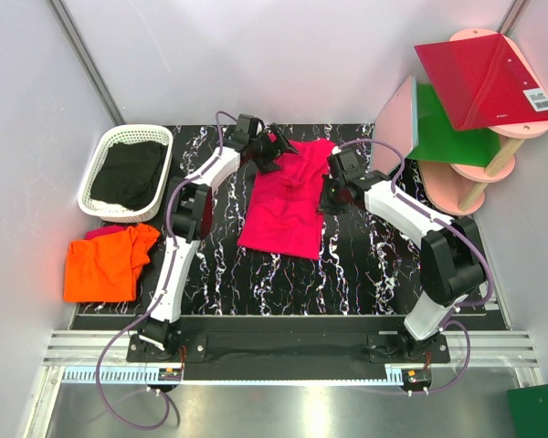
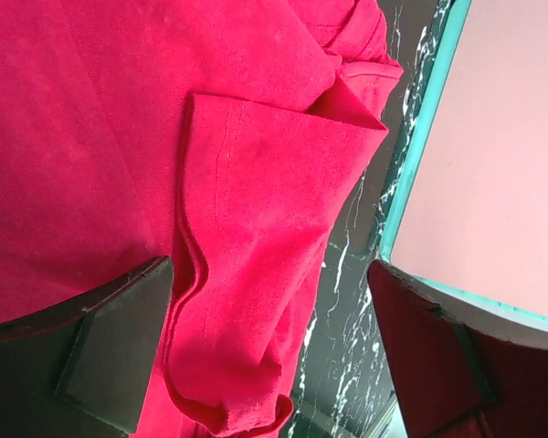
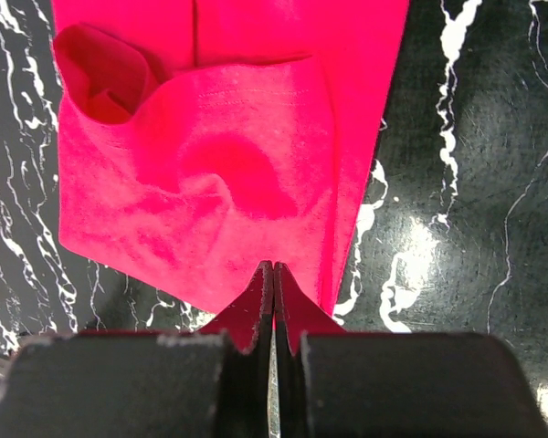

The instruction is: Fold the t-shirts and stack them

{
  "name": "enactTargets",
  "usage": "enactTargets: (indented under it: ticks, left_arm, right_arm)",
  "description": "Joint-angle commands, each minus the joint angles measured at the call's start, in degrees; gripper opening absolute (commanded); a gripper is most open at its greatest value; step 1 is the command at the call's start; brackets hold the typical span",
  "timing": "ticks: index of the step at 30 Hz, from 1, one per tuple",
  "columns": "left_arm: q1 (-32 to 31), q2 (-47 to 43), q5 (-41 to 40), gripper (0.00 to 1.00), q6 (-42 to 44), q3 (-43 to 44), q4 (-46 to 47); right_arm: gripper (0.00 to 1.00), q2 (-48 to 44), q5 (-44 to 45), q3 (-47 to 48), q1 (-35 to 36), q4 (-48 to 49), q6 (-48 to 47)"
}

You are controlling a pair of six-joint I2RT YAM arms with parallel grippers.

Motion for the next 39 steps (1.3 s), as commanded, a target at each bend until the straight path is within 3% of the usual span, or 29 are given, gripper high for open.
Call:
enactTargets:
  ticks: [1, 4, 7, 10, 15, 18, 20, 21, 28, 39]
  left_arm:
    - [0.06, -1.47, -1.66, 0.92, 2.08, 0.52, 1.79]
    - [0.06, -0.07, -0.17, 0.88, 1.38, 1.65, 2.23]
    - [0.06, 1.51, 1.15, 0.65, 0.32, 2.01, 2.76]
    - [0.06, 2.39, 2.03, 0.56, -0.38, 1.66, 3.02]
    - [0.06, 2.84, 2.91, 0.49, -0.03, 0.52, 3.11]
    - [0.06, 2.4, 3.53, 0.3, 0.32, -0.45, 3.11]
    - [0.24, 1.96, 3.88, 0.03, 0.85, -0.71, 3.11]
    - [0.33, 1.78, 3.88, 0.0, 1.11, -0.89, 2.94]
    - [1.38, -3.75, 0.28, 0.0, 4.89, -1.51, 2.67]
    - [3.93, -7.88, -1.13, 0.01, 3.57, -0.98, 8.38]
  right_arm:
    - [0.0, -2.29, -0.43, 0.0, -0.42, -1.09, -0.71]
    - [0.0, -2.2, -0.52, 0.26, -0.51, -1.0, -0.71]
    - [0.0, -2.2, -0.52, 0.35, -0.68, -1.18, -0.71]
    - [0.0, -2.64, -0.17, 0.44, -1.12, -1.79, -0.89]
    - [0.0, -3.6, 0.36, 0.09, -1.47, -2.32, -0.98]
    - [0.0, -3.69, 0.36, -0.17, -1.56, -2.41, -0.89]
    - [0.0, -3.87, 0.45, -0.35, -1.65, -2.41, -0.97]
    - [0.0, -3.87, 0.36, -0.44, -1.65, -2.41, -0.97]
    - [0.0, -4.13, 0.27, -1.23, -1.65, -2.32, -0.8]
    - [0.0, -3.96, -0.08, -1.93, -1.65, -2.41, -0.71]
